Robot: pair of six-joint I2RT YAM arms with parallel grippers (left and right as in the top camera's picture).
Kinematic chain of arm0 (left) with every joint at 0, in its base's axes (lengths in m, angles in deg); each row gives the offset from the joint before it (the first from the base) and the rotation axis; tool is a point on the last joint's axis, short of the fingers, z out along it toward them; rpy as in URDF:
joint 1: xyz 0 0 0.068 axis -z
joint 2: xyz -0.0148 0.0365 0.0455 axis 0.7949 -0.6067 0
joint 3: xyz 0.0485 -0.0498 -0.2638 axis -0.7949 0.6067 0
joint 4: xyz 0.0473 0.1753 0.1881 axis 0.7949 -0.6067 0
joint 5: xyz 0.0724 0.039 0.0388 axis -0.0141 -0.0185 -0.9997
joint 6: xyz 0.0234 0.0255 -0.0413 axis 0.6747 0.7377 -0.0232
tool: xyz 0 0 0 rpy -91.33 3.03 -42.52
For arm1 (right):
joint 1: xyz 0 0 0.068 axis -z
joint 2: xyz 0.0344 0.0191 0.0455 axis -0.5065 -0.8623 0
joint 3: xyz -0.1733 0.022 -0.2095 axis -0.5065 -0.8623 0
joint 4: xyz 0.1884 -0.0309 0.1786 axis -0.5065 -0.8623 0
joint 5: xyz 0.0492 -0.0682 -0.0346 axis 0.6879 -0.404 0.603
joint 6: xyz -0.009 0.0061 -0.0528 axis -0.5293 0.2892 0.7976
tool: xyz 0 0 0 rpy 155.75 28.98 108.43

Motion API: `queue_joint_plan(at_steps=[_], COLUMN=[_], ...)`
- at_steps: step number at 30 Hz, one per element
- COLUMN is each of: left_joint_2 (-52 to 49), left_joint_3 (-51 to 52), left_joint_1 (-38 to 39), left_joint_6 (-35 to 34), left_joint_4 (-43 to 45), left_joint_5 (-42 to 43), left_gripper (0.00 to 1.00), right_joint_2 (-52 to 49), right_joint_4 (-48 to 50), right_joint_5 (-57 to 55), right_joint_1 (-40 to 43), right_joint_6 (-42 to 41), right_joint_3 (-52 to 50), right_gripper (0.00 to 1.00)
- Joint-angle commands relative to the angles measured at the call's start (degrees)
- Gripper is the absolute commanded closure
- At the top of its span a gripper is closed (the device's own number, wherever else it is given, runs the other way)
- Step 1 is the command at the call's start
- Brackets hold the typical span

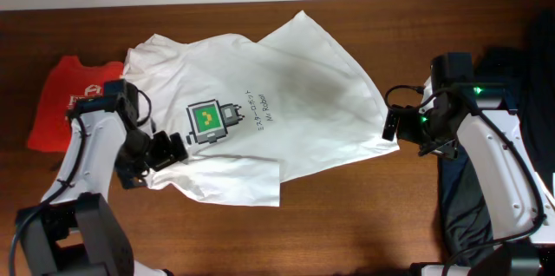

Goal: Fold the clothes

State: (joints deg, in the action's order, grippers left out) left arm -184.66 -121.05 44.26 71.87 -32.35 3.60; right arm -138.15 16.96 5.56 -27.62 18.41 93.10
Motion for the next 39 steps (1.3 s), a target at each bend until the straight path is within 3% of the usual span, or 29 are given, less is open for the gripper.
queue_joint_plan(at_steps=[1,6,13,15,17,18,20,25,27,28,30,31,32,33,39], left_joint_2=[-0.11,-0.11,-0.11,-0.11,-0.11,-0.11,-0.11,-0.11,-0.09,-0.09,-0.09,-0.09,-0.09,-0.09,-0.09], left_joint_3=[3.8,15.52,19.52,19.63,19.63,19.63,19.63,19.63,19.61,19.61,19.61,19.61,19.61,19.61,19.61], left_joint_1=[4.79,15.06,21.79,22.56,22.64,22.64,22.64,22.58,22.58,22.58,22.58,22.58,22.6,22.6,22.6], left_joint_6=[-4.44,-15.65,-20.41,-20.41,-20.39,-20.39,-20.37,-17.49,-17.49,-17.49,-17.51,-17.51,-17.51,-17.51,-17.51], left_joint_4=[0.44,11.39,25.35,26.82,26.69,26.27,24.81,19.5,17.88,17.66,19.04,20.04,20.65,20.87,25.79], left_joint_5=[7.21,7.21,6.12,5.33,5.27,5.27,5.25,4.55,0.63,-0.92,-2.12,-1.05,1.22,2.29,2.47], left_gripper=[0.01,0.01,0.01,0.16,0.41,0.59,0.83,0.85,0.98,0.99,0.94,0.81,0.58,0.5,0.44], right_joint_2=[-0.26,-0.26,-0.26,-0.26,-0.26,-0.26,-0.26,-0.26,-0.26,-0.26,-0.26,-0.26,-0.26,-0.26,-0.26], right_joint_4=[-0.04,-0.04,-0.57,-0.74,-0.85,-0.87,-0.87,-0.81,-0.79,-0.81,-0.79,-0.66,-0.66,-0.66,-0.61], right_joint_5=[-1.16,-1.16,-1.14,-1.14,-1.16,-1.16,-1.18,-1.36,-1.36,-1.36,-1.38,-1.36,-1.36,-1.36,-1.36], right_joint_1=[0.22,0.22,0.22,0.22,0.22,0.22,0.22,0.22,0.22,0.22,0.22,0.22,0.22,0.22,0.22], right_joint_6=[-0.04,-0.04,-0.04,-0.04,-0.04,-0.04,-0.04,-0.04,-0.04,-0.04,-0.04,-0.07,-0.04,-0.07,-0.04], right_joint_3=[-0.24,-0.24,-0.24,-0.24,-0.24,-0.24,-0.24,-0.24,-0.24,-0.24,-0.24,-0.24,-0.24,-0.24,-0.24], right_gripper=[0.01,0.01,0.01,0.01,0.01,0.01,0.01,0.01,0.01,0.01,0.01,0.01,0.01,0.01,0.01])
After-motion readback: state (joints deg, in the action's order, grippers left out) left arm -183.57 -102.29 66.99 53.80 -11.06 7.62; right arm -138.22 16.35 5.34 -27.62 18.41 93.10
